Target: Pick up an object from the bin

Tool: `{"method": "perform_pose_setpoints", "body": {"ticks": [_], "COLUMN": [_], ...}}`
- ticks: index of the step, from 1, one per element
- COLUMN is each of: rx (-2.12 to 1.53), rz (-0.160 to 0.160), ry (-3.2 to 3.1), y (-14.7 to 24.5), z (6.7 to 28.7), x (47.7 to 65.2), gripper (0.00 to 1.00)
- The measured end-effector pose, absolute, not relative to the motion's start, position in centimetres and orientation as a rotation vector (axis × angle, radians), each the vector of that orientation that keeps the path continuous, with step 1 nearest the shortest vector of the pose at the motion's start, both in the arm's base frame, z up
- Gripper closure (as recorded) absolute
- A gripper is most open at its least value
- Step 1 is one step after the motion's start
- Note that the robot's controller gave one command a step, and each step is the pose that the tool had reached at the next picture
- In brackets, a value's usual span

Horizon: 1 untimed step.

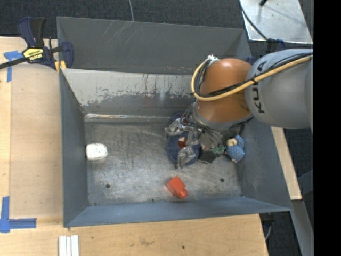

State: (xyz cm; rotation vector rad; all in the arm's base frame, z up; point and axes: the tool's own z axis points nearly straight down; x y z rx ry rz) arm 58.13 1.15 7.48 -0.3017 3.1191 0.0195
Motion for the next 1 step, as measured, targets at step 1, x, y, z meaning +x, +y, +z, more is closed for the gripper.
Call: {"method": "perform_pose_setpoints", "body": {"ticks": [1], "rx": [-0.75], "rz": [-0.003], "ry": [3.038], "y": [3.66], "z": [29.75], "x": [59.57], "gripper": [1.0]}}
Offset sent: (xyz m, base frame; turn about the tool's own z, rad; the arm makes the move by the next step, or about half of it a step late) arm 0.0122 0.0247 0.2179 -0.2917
